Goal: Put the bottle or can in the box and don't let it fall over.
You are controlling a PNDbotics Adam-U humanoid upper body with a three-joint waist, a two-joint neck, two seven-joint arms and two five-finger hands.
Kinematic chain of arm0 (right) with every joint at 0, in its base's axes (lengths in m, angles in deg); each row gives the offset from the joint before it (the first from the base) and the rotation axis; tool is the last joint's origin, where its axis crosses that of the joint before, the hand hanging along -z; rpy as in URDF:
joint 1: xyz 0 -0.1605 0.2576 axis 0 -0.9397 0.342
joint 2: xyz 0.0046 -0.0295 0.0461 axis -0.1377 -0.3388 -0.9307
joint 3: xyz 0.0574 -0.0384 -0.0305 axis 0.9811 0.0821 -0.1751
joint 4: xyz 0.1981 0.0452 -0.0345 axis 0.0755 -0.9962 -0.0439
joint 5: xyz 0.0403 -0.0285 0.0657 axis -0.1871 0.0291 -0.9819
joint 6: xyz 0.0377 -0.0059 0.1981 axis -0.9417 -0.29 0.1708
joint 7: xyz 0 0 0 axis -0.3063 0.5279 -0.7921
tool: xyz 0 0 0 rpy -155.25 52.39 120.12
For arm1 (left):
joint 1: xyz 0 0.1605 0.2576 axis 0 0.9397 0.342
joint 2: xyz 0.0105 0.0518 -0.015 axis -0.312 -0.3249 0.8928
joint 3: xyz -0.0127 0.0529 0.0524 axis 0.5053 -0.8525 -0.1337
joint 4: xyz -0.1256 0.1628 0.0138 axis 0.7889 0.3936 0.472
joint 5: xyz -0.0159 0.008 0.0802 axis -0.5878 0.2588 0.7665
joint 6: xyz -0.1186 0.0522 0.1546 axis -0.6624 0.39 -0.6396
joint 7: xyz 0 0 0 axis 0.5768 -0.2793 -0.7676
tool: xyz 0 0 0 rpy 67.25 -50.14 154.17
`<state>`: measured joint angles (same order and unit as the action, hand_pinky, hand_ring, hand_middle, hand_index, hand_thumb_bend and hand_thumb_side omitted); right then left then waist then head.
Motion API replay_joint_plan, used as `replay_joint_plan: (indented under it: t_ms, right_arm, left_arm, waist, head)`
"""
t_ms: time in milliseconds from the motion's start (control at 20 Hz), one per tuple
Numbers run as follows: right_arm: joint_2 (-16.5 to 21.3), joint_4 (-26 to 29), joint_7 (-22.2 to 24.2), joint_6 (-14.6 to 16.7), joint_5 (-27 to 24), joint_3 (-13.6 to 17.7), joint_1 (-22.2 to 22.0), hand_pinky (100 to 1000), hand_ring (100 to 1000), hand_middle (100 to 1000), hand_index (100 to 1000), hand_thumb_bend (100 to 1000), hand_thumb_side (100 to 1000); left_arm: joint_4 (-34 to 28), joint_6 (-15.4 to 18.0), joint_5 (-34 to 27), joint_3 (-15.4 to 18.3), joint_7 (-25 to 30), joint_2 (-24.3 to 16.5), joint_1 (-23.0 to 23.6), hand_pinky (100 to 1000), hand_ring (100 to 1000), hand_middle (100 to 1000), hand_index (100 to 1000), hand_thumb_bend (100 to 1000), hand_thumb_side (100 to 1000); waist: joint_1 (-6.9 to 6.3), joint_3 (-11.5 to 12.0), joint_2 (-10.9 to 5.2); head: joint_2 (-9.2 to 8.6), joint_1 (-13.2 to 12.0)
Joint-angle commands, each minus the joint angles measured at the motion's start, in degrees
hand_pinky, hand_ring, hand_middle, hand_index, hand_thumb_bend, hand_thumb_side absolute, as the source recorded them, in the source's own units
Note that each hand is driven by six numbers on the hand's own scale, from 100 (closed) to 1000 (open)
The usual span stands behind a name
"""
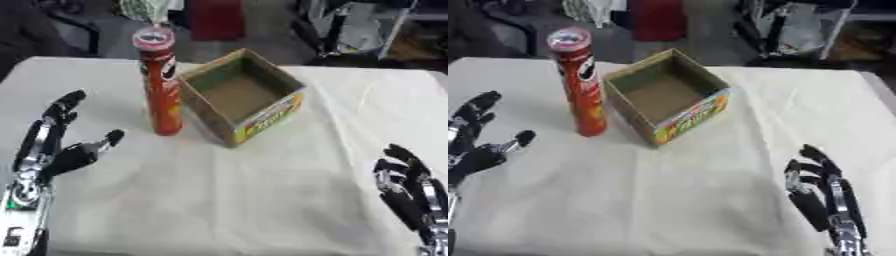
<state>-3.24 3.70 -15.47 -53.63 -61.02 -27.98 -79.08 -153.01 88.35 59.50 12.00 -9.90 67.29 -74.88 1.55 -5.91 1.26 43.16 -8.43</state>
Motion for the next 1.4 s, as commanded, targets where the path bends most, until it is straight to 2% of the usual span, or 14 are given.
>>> replay_joint_plan:
  t_ms: [50,200,250,450,650,850,1400]
  right_arm:
    - [1.01,1.07,-0.18,-0.01,0.06,0.29,0.57,687,773,828,907,100,564]
    - [1.00,1.04,-0.19,-0.02,0.07,0.29,0.57,687,773,828,908,100,565]
    - [1.01,1.04,-0.19,-0.01,0.07,0.28,0.57,687,773,828,908,100,565]
    - [1.01,1.04,-0.18,-0.01,0.07,0.29,0.56,688,773,828,908,100,565]
    - [1.00,1.05,-0.14,0.02,0.05,0.26,0.57,688,773,828,908,100,565]
    - [1.01,1.01,-0.03,0.05,0.01,0.14,0.56,688,774,828,908,100,565]
    - [0.99,0.93,0.38,0.15,-0.17,-0.24,0.44,689,774,829,909,100,566]
  left_arm:
    - [-0.53,0.16,0.26,0.46,0.09,-0.68,-0.53,1000,1000,876,912,690,224]
    - [-0.61,0.27,0.80,0.52,0.19,-0.68,-0.51,1000,1000,876,913,720,240]
    - [-0.63,0.32,1.15,0.55,0.28,-0.73,-0.49,1000,1000,876,915,784,248]
    - [-0.67,0.25,4.08,0.64,0.99,-0.80,-0.49,1000,1000,879,921,852,276]
    - [-0.18,-0.09,5.54,0.53,1.44,-1.01,-0.74,1000,1000,875,918,850,275]
    - [2.24,-1.18,3.59,-0.41,-2.14,-2.45,-2.26,1000,1000,867,910,860,277]
    - [15.83,1.46,-1.92,-4.91,-10.11,-4.99,-12.15,1000,1000,862,906,877,282]
  waist:
    - [-0.10,0.00,-0.42]
    - [-0.10,0.02,-0.43]
    - [-0.10,0.02,-0.42]
    - [-0.08,0.03,-0.42]
    - [-0.09,-0.09,-0.41]
    - [-0.14,-0.30,-0.46]
    - [-0.07,-0.83,-0.64]
  head:
    - [-0.64,0.13]
    - [-0.58,0.14]
    - [-0.64,0.14]
    - [-0.65,0.13]
    - [-0.60,0.20]
    - [-0.59,0.09]
    - [-0.45,-0.40]
